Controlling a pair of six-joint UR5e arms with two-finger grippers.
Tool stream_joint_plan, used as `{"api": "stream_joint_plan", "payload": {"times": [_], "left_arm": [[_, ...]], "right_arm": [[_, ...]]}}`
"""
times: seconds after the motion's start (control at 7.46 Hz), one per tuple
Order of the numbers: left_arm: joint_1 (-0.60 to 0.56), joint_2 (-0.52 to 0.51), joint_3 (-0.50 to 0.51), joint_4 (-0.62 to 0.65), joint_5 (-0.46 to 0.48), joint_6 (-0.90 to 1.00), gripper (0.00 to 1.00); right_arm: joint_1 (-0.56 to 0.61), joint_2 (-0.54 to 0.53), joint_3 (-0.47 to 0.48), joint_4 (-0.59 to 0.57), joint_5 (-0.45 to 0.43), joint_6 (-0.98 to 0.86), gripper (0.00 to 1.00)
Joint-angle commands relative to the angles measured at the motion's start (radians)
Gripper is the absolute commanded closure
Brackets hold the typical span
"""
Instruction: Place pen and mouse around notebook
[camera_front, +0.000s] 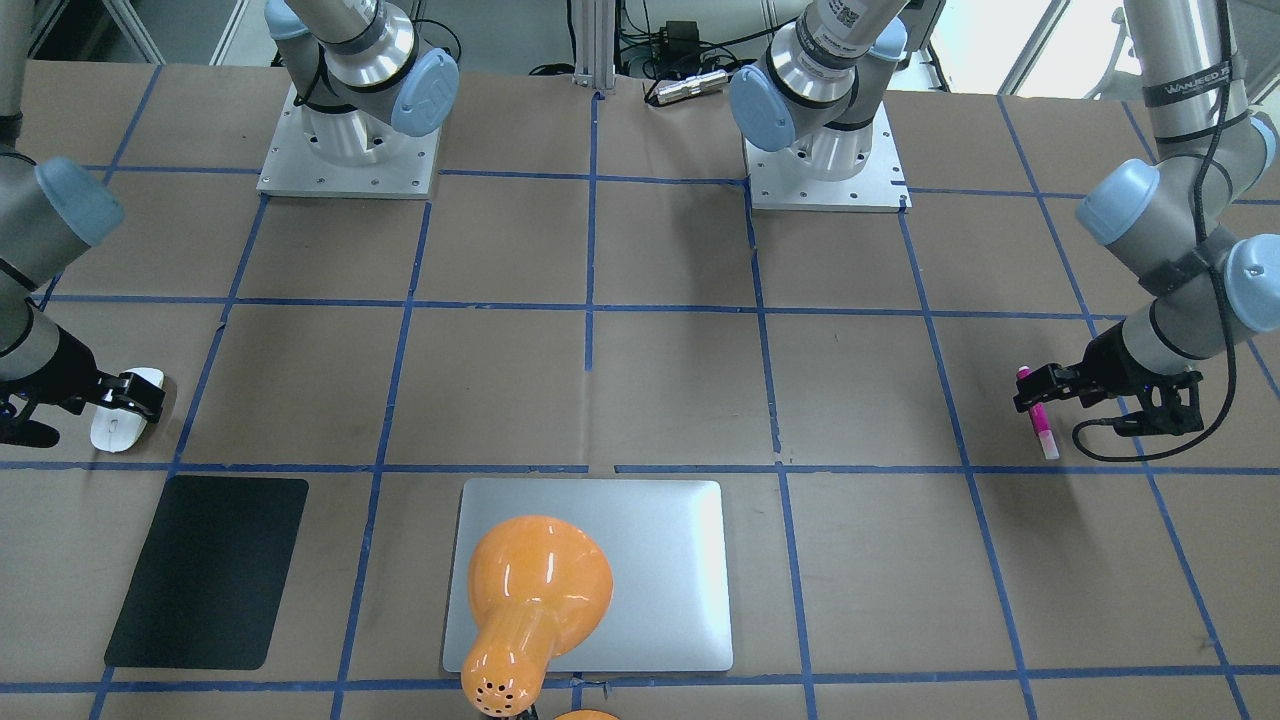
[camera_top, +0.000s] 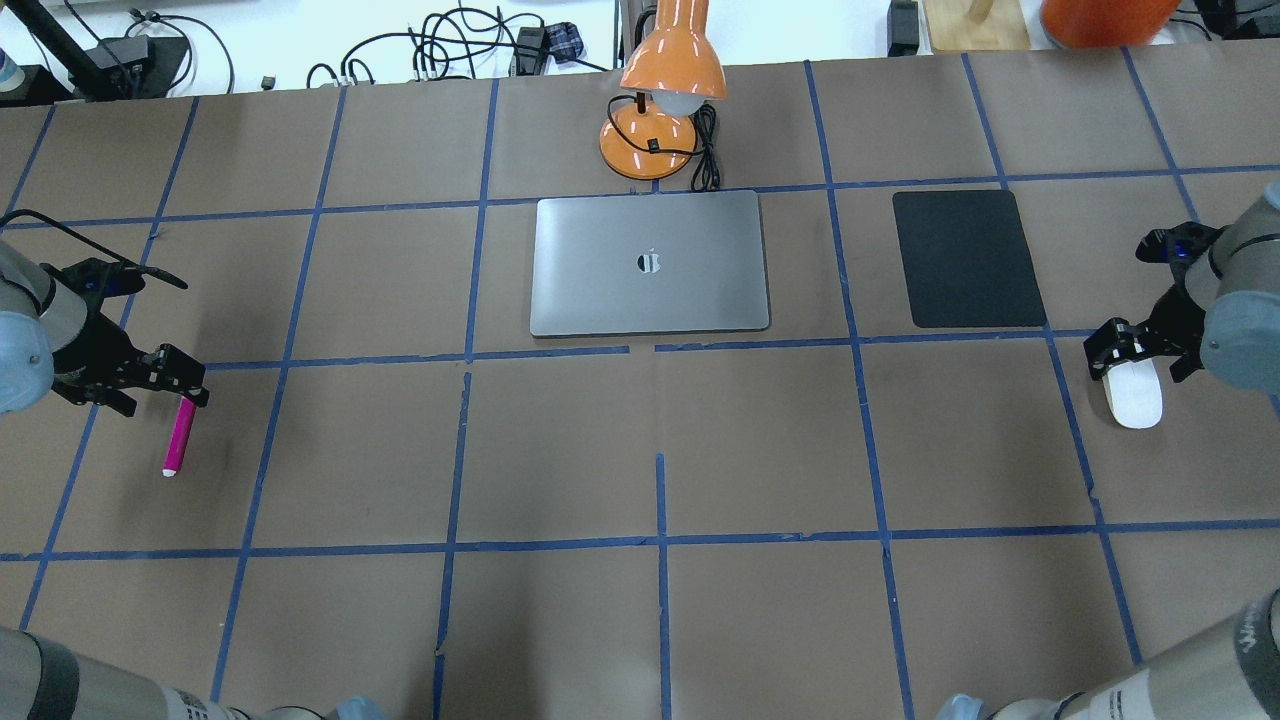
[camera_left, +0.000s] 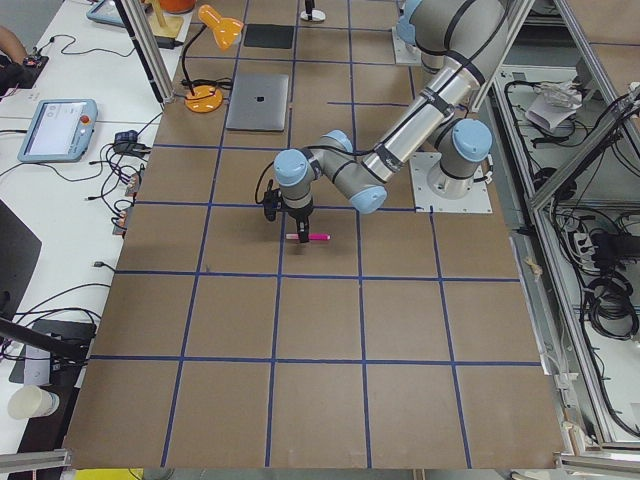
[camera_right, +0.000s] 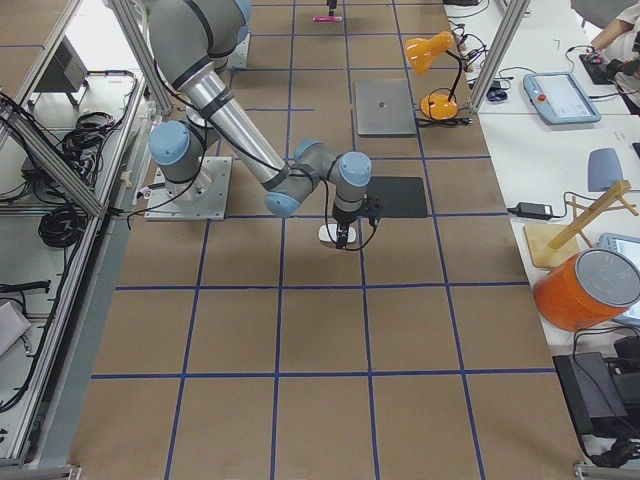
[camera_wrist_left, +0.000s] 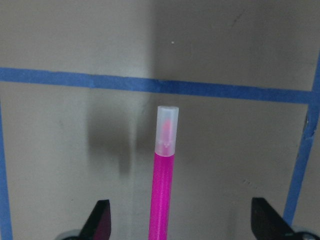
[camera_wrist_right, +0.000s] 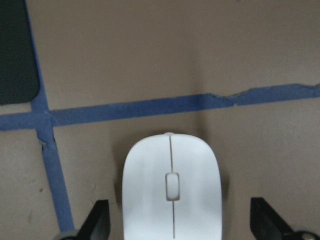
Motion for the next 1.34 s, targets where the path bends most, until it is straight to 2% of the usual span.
{"api": "stream_joint_plan", "payload": {"times": [0.0, 0.27, 0.4, 0.54, 0.67, 0.94, 1.07, 1.21], "left_arm": [[-0.001, -0.029, -0.034, 0.121, 0.032, -0.003, 0.02], [-0.001, -0.040, -0.029, 0.128, 0.032, -0.002, 0.24], [-0.003, -0.040, -0.026, 0.126, 0.032, -0.003, 0.35], [-0.005, -0.040, -0.026, 0.126, 0.032, -0.005, 0.36], [-0.005, -0.042, -0.026, 0.126, 0.031, -0.006, 0.38], [-0.005, -0.051, -0.026, 0.128, 0.028, -0.003, 0.40], [-0.005, -0.054, -0.023, 0.128, 0.029, -0.003, 0.43], [-0.006, -0.057, -0.022, 0.126, 0.031, -0.002, 0.52]], "right_arm": [[0.004, 0.005, -0.001, 0.003, 0.005, 0.003, 0.39], [0.004, 0.001, -0.004, 0.000, 0.004, 0.001, 0.73], [0.005, -0.007, -0.013, 0.003, 0.005, 0.001, 0.86], [0.022, -0.010, -0.040, 0.008, 0.004, 0.003, 0.93], [0.065, -0.016, -0.097, 0.087, 0.004, 0.012, 0.93], [0.178, -0.001, -0.315, 0.272, 0.024, 0.087, 0.93], [0.256, 0.057, -0.426, 0.331, 0.053, 0.189, 0.93], [0.336, 0.159, -0.509, 0.334, 0.038, 0.264, 0.93]]}}
